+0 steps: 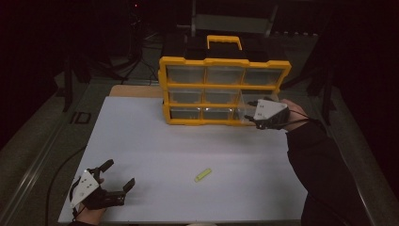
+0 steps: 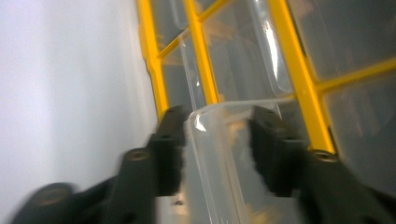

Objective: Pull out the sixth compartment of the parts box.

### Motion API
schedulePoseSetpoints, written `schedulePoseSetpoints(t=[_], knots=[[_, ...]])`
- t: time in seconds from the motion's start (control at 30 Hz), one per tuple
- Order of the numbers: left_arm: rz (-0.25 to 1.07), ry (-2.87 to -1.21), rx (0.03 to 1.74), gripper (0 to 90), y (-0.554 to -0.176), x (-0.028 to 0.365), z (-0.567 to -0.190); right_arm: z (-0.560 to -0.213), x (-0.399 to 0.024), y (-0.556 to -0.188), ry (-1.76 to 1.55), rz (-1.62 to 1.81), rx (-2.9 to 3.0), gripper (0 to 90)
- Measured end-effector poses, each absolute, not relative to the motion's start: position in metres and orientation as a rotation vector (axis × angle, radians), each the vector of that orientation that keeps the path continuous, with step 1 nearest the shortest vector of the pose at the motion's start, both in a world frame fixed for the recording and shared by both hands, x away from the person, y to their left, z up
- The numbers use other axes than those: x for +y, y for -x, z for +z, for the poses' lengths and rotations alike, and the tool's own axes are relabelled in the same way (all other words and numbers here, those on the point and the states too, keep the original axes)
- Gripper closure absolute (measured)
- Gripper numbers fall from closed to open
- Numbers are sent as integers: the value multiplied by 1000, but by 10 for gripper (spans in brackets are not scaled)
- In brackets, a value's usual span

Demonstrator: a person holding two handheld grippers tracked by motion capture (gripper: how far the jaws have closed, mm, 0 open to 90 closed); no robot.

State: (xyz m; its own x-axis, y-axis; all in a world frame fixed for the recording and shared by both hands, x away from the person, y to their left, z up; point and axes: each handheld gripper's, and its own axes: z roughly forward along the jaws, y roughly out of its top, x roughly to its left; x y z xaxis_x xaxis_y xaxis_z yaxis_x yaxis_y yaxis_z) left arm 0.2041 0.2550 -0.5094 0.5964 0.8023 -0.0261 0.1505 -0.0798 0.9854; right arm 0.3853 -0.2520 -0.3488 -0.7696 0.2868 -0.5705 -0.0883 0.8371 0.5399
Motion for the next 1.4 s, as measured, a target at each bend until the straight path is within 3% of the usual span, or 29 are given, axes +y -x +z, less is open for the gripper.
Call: schedulePoseSetpoints(t=[0.17,0.4,0.67,1.4], knots=[[655,-1586,821,6,-204,256,-509,-336,-251,-388,-350,888,2307,236],[653,-1585,822,6,-204,256,-509,-326,-252,-390,-584,1066,2233,98],[652,-1577,825,6,-204,256,-509,-323,-257,-383,-763,1309,2135,75],[654,-1576,825,6,-204,256,-508,-351,-265,-338,-769,1439,2025,81]])
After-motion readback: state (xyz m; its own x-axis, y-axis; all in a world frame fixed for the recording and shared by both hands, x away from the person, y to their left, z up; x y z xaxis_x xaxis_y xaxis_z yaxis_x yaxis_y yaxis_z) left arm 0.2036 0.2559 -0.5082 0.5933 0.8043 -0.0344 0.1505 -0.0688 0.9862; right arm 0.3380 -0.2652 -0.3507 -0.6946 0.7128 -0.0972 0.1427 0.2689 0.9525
